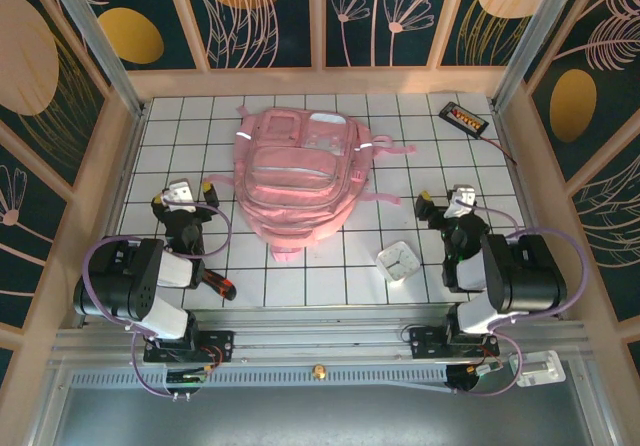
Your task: Pack the student bag
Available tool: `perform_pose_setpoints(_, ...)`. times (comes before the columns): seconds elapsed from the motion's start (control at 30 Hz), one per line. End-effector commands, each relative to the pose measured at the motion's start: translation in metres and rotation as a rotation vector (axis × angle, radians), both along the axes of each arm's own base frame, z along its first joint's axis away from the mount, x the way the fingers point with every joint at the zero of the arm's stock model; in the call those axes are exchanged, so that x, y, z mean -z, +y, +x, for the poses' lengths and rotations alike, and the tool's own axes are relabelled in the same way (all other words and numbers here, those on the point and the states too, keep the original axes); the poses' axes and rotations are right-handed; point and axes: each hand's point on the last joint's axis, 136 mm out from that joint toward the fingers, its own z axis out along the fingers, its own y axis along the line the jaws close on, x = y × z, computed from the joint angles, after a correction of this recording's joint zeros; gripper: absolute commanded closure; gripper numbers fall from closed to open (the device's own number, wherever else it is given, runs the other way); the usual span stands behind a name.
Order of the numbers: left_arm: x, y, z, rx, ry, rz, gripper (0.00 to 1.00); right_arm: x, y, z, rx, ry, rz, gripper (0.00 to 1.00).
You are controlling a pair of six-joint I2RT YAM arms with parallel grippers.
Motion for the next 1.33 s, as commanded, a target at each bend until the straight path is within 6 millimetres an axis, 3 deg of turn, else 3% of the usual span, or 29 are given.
perform_pose_setpoints(0.0,-0.019,0.007,0.003,-0.034,-0.081,-0.024,0.01,-0.038,-0.008,0.003,0.05,-0.172,-0.027,0.09)
perform_pose_setpoints(0.17,-0.019,0.006,0.003,-0.032,-0.08,-0.024,0.01,-0.02,-0.015,0.03,0.054,-0.047,0.01,0.09)
perform_pose_setpoints(0.37,-0.019,0.006,0.003,-0.029,-0.081,-0.024,0.01,-0.019,-0.018,0.031,0.06,-0.039,0.018,0.01)
perform_pose_setpoints(1.3,-0.019,0.001,0.005,0.003,-0.077,-0.014,0.01,-0.019,-0.017,0.03,0.06,-0.04,0.016,0.01)
